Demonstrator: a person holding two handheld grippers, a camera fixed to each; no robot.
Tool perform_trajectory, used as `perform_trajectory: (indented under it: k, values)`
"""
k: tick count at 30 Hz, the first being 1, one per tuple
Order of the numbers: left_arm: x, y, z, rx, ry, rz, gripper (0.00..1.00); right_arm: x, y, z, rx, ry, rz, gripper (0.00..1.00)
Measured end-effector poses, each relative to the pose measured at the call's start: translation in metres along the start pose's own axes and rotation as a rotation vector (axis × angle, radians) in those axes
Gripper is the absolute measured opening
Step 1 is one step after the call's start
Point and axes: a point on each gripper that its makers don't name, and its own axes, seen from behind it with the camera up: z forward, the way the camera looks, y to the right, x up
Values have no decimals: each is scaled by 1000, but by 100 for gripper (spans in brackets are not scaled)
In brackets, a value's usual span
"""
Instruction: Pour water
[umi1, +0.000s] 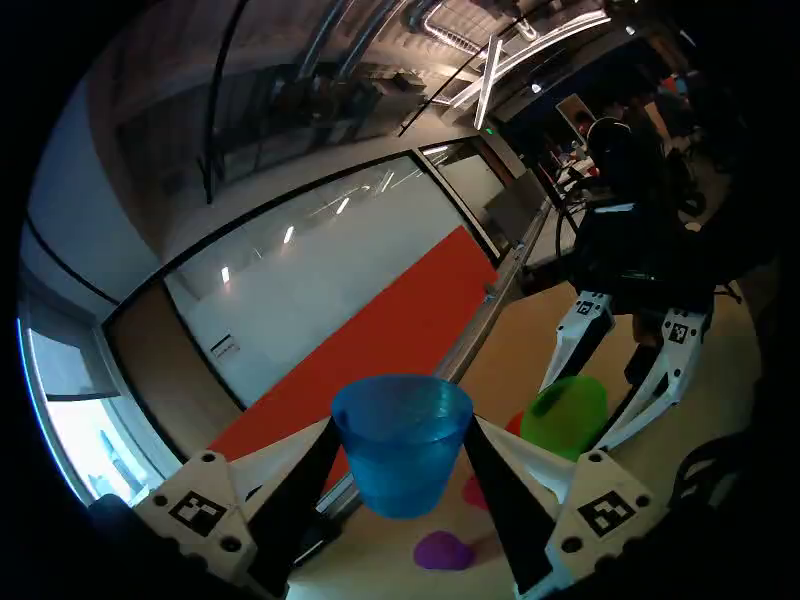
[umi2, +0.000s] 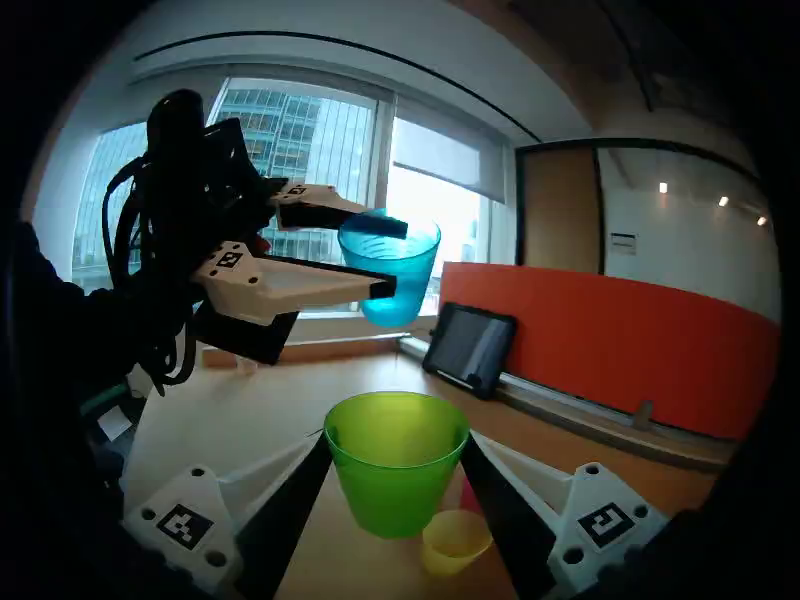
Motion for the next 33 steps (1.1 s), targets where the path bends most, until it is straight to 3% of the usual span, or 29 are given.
perform_trajectory:
  k: [33]
  values:
    - [49,-20,5,77,75,337,86,-4,-9,10,34,10,7,91]
